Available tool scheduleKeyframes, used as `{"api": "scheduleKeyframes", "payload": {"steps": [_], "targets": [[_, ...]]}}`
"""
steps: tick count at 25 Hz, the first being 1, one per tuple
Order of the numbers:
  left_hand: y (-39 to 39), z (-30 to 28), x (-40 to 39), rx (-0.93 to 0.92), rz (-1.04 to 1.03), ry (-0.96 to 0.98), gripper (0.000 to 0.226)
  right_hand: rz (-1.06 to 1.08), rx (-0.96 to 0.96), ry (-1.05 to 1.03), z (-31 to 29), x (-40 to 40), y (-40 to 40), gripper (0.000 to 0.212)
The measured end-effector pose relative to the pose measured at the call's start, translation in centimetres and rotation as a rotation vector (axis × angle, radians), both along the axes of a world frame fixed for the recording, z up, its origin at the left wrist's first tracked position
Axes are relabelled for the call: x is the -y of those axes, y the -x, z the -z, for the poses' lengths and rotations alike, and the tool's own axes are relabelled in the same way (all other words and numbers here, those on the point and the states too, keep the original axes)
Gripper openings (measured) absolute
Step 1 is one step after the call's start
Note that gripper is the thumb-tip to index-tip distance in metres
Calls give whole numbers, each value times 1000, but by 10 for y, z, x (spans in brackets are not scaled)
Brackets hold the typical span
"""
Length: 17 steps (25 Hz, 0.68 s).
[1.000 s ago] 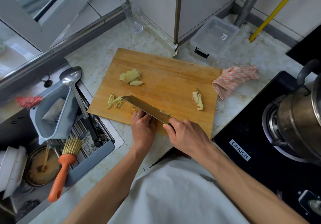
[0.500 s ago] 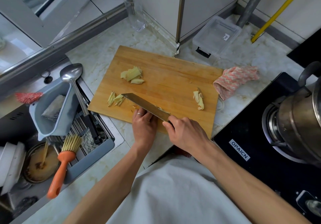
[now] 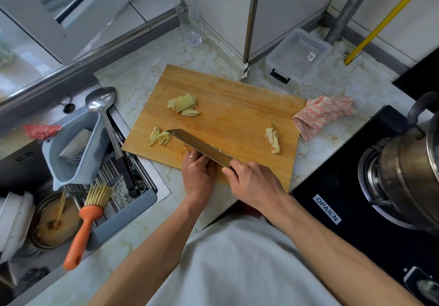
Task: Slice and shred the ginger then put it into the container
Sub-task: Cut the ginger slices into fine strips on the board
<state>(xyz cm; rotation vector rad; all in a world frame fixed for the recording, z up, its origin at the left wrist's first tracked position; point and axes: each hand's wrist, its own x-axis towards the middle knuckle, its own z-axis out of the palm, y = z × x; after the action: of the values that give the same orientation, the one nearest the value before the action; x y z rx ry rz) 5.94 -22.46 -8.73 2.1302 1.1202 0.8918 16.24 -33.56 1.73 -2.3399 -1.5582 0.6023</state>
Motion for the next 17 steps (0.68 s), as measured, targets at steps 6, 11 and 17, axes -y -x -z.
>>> {"api": "scheduleKeyframes", "payload": {"steps": [6, 11, 17], "targets": [[-1, -2, 2, 25, -12, 10, 15, 1, -6, 10, -4, 5, 1, 38], [-2, -4, 1, 16, -6, 39, 16, 13, -3, 11, 3, -4, -1, 37], [-1, -6, 3, 18, 5, 8, 17, 28, -12, -6, 0, 0, 3, 37]]}}
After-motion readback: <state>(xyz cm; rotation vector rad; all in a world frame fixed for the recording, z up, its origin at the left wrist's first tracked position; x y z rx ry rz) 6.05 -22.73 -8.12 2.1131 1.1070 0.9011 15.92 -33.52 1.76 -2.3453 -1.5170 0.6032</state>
